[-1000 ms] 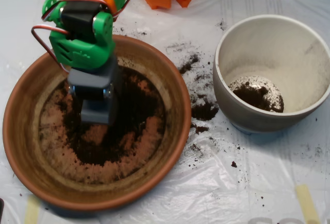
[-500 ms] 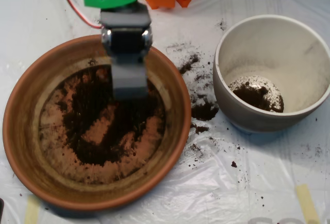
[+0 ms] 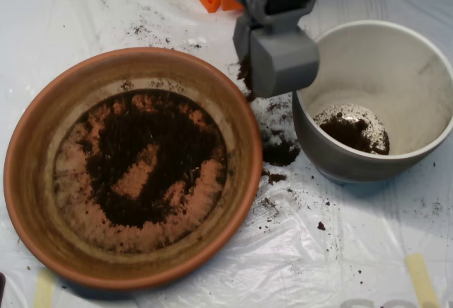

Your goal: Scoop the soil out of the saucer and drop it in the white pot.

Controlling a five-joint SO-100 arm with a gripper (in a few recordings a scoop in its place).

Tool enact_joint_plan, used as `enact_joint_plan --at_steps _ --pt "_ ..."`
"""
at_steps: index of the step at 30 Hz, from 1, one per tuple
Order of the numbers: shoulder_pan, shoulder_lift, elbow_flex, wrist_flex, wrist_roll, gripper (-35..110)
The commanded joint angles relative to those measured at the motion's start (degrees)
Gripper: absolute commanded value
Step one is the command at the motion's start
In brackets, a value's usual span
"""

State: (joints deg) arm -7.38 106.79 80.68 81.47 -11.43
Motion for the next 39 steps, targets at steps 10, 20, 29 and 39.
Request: enact_joint_plan --at_steps 10,20,29,39 --pt "-14.24 -8.53 -20.21 4.48 7.03 -1" --pt "-21.27 -13.1 -25.49 8.09 8.44 5" --pt "-20.57 -11.95 -24.61 10.11 7.47 28" --pt "-19.95 -8.35 -18.81 9.14 8.26 31"
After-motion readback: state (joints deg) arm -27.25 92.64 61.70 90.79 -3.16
